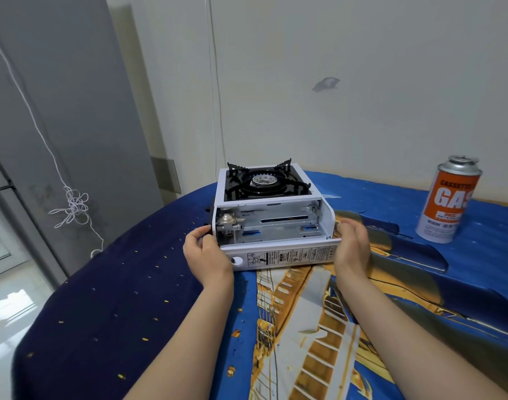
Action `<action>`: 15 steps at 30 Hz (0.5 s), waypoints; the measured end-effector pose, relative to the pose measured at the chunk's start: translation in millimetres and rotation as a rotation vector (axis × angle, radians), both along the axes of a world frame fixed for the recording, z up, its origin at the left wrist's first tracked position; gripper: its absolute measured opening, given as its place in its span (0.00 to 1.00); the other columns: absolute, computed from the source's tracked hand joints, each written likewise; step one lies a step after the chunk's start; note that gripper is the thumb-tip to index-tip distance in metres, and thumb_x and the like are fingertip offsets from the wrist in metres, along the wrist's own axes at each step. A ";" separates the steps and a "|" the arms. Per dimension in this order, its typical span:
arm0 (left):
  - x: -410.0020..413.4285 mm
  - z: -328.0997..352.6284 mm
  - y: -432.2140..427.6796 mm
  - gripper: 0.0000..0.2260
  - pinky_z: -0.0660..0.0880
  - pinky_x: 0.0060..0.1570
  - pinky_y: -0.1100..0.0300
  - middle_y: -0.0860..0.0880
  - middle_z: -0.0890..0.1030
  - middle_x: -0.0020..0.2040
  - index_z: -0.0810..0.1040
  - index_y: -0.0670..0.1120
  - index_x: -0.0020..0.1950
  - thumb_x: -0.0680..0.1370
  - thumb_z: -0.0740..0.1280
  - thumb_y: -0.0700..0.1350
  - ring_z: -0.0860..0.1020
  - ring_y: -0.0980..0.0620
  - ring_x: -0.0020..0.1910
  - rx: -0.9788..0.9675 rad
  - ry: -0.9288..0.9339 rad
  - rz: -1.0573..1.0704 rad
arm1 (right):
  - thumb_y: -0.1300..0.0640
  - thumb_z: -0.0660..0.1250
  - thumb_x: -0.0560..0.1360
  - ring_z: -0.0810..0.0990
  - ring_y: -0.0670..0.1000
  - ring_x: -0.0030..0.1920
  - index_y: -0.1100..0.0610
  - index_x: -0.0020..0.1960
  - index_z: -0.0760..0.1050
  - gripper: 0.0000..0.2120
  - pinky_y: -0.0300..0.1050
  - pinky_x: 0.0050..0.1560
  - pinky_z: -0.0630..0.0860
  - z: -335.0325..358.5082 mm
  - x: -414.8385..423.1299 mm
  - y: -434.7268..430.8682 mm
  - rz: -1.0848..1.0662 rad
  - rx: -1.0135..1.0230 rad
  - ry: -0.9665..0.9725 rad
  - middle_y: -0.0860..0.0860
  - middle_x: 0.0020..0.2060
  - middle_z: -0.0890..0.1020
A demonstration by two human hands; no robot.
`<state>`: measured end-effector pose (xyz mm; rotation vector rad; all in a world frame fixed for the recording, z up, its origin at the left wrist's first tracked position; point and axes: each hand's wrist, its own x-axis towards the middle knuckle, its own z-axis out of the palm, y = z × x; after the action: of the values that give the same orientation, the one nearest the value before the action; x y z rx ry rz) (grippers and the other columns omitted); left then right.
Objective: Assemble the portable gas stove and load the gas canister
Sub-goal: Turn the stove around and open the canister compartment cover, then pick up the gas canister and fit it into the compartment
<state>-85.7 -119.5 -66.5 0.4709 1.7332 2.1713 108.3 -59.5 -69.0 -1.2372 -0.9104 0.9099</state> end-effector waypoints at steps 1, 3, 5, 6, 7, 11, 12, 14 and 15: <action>0.2 2.3 -1.5 0.13 0.73 0.56 0.51 0.48 0.76 0.59 0.78 0.50 0.50 0.74 0.57 0.39 0.75 0.48 0.57 0.017 0.030 0.016 | 0.50 0.58 0.78 0.76 0.54 0.55 0.52 0.62 0.73 0.15 0.54 0.54 0.75 0.8 1.7 0.0 -0.010 0.011 0.001 0.51 0.54 0.78; 3.9 10.8 -6.5 0.14 0.69 0.56 0.63 0.49 0.73 0.64 0.77 0.53 0.51 0.74 0.58 0.37 0.71 0.53 0.63 0.082 0.157 0.052 | 0.50 0.59 0.78 0.75 0.51 0.55 0.51 0.63 0.72 0.16 0.52 0.55 0.74 3.9 5.3 1.9 -0.033 0.020 0.026 0.48 0.55 0.76; 12.4 21.4 -11.6 0.16 0.69 0.58 0.61 0.50 0.70 0.67 0.76 0.54 0.52 0.71 0.58 0.37 0.68 0.56 0.65 0.149 0.340 0.084 | 0.52 0.60 0.78 0.74 0.48 0.55 0.51 0.64 0.72 0.15 0.48 0.53 0.71 8.4 8.8 5.7 -0.064 0.027 0.067 0.47 0.56 0.76; 18.1 26.4 -13.4 0.16 0.68 0.63 0.53 0.50 0.70 0.67 0.76 0.53 0.52 0.70 0.58 0.37 0.67 0.54 0.66 0.170 0.423 0.086 | 0.52 0.60 0.78 0.73 0.47 0.55 0.51 0.63 0.72 0.15 0.46 0.52 0.70 11.1 10.5 7.9 -0.080 0.031 0.087 0.47 0.56 0.76; 24.7 31.2 -15.0 0.17 0.64 0.66 0.44 0.49 0.70 0.68 0.75 0.53 0.52 0.69 0.59 0.38 0.66 0.53 0.67 0.184 0.499 0.078 | 0.53 0.61 0.77 0.73 0.47 0.54 0.51 0.63 0.72 0.14 0.45 0.51 0.69 13.6 12.2 10.4 -0.092 0.034 0.101 0.46 0.56 0.76; 52.7 46.2 -13.5 0.18 0.60 0.69 0.38 0.50 0.70 0.67 0.74 0.54 0.53 0.68 0.60 0.37 0.64 0.52 0.69 0.195 0.699 -0.062 | 0.56 0.63 0.77 0.74 0.47 0.54 0.50 0.62 0.72 0.13 0.38 0.45 0.69 21.2 26.8 17.7 -0.124 0.058 0.092 0.45 0.55 0.75; 59.2 48.8 -11.8 0.18 0.62 0.68 0.42 0.50 0.70 0.66 0.75 0.52 0.54 0.67 0.60 0.37 0.65 0.53 0.68 0.189 0.732 -0.108 | 0.57 0.63 0.77 0.75 0.47 0.54 0.51 0.62 0.72 0.14 0.37 0.44 0.68 22.8 32.3 19.3 -0.132 0.066 0.081 0.45 0.55 0.76; 73.9 53.9 -5.2 0.18 0.65 0.66 0.54 0.51 0.71 0.65 0.76 0.50 0.54 0.68 0.60 0.37 0.66 0.55 0.66 0.176 0.764 -0.210 | 0.58 0.65 0.76 0.76 0.46 0.54 0.51 0.62 0.72 0.15 0.36 0.44 0.69 26.6 47.7 22.7 -0.146 0.080 0.059 0.46 0.56 0.77; 82.6 56.3 -1.3 0.17 0.64 0.64 0.60 0.51 0.71 0.64 0.76 0.49 0.54 0.68 0.60 0.36 0.67 0.55 0.66 0.166 0.764 -0.269 | 0.59 0.65 0.76 0.76 0.46 0.54 0.51 0.62 0.72 0.15 0.36 0.43 0.69 28.8 57.3 24.6 -0.155 0.083 0.051 0.46 0.56 0.77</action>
<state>-3.0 -120.8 -10.2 1.6431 1.6656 2.0725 165.6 -34.9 -40.2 -1.1907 -0.7933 0.7697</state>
